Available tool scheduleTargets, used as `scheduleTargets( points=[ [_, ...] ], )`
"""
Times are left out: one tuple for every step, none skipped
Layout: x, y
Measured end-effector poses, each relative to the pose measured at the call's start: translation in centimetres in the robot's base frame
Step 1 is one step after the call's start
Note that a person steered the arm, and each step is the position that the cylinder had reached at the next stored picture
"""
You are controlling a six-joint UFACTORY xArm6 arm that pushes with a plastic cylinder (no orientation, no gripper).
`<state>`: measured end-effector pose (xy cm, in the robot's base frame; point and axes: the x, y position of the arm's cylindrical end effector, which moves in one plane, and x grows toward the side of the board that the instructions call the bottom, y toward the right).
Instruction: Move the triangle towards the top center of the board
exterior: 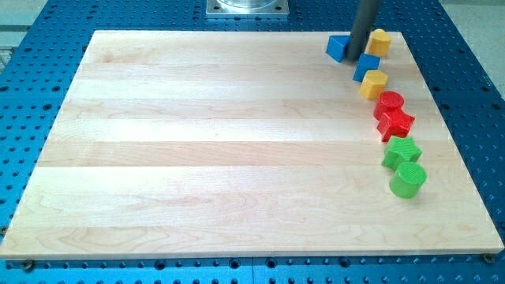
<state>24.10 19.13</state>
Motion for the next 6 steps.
scheduleTargets(
  points=[
    [-1.8, -3.1],
    [-0.8, -7.9],
    [3.2, -2.3],
    [6.3, -3.8],
    [4.2, -4.6],
    [0.3, -5.8]
  ],
)
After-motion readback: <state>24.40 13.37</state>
